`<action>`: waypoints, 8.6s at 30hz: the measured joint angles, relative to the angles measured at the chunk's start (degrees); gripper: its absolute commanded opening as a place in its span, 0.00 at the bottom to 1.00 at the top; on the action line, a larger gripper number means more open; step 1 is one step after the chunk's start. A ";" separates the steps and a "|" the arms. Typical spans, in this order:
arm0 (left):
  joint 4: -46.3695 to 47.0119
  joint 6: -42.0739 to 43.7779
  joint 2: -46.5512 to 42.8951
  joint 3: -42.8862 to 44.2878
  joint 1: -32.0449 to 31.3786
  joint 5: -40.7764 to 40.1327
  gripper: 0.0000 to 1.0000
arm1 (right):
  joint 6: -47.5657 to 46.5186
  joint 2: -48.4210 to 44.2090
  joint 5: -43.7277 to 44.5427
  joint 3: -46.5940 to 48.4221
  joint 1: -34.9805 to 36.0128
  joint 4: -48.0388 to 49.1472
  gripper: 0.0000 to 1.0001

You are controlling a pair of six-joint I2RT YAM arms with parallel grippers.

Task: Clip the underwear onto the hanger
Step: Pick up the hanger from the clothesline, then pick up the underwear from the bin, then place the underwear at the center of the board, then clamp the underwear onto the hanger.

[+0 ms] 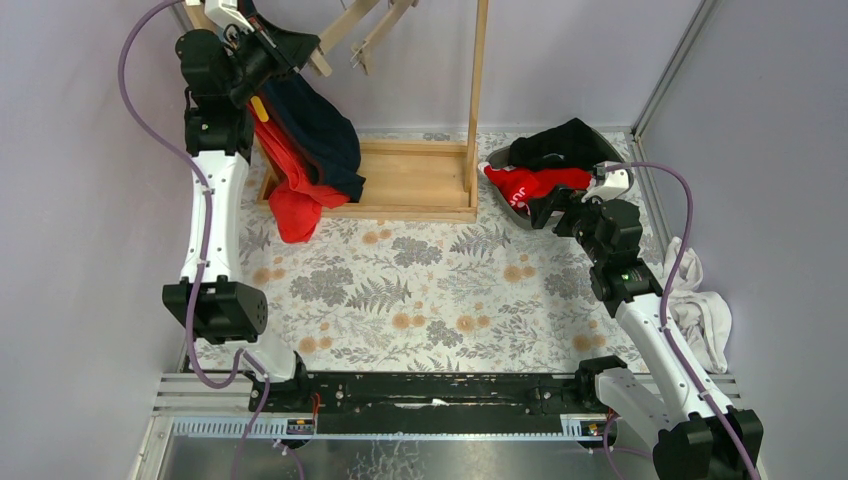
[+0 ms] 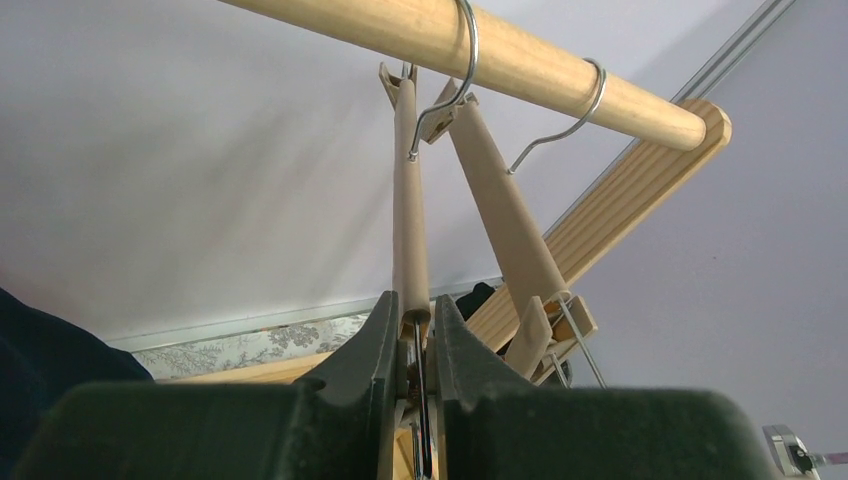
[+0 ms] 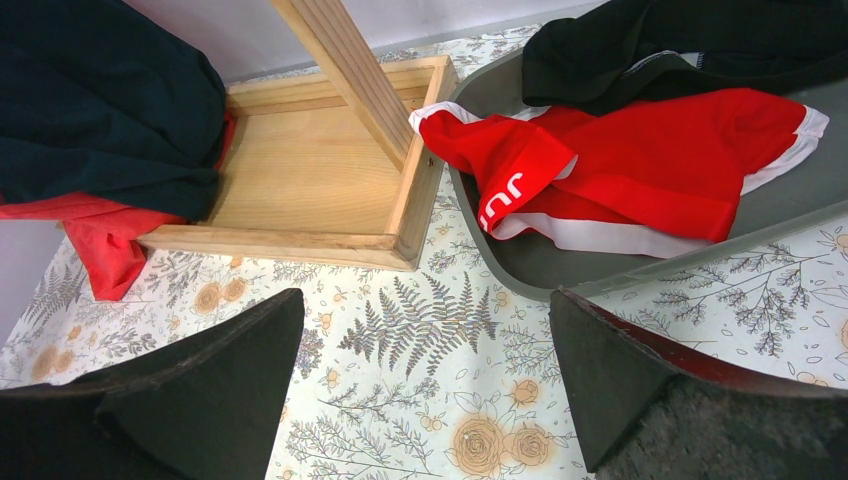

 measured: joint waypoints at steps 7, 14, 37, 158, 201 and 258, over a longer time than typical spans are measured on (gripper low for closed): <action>1.01 -1.14 -2.43 -2.36 -0.02 -1.38 0.00 | 0.00 0.00 0.00 0.00 0.02 0.00 0.99; 5.79 -2.97 -4.76 -5.14 -0.02 -3.85 0.00 | -0.04 0.00 0.04 -0.02 0.00 0.00 0.99; 5.09 -1.42 -26.62 -25.66 -0.09 -12.44 0.00 | -0.17 0.11 0.02 -0.09 0.00 0.04 0.99; 12.59 -6.97 -43.45 -69.29 -30.40 -46.03 0.00 | -10.54 45.13 -21.07 42.97 -9.18 -9.81 0.00; 14.53 -13.27 -55.47 -78.05 -30.95 -45.11 0.00 | -2.78 5.09 15.19 48.78 3.76 -40.33 0.00; 34.93 -19.54 -45.83 -89.53 -32.02 -50.34 0.00 | -7.02 36.06 17.99 14.84 24.74 -11.54 0.68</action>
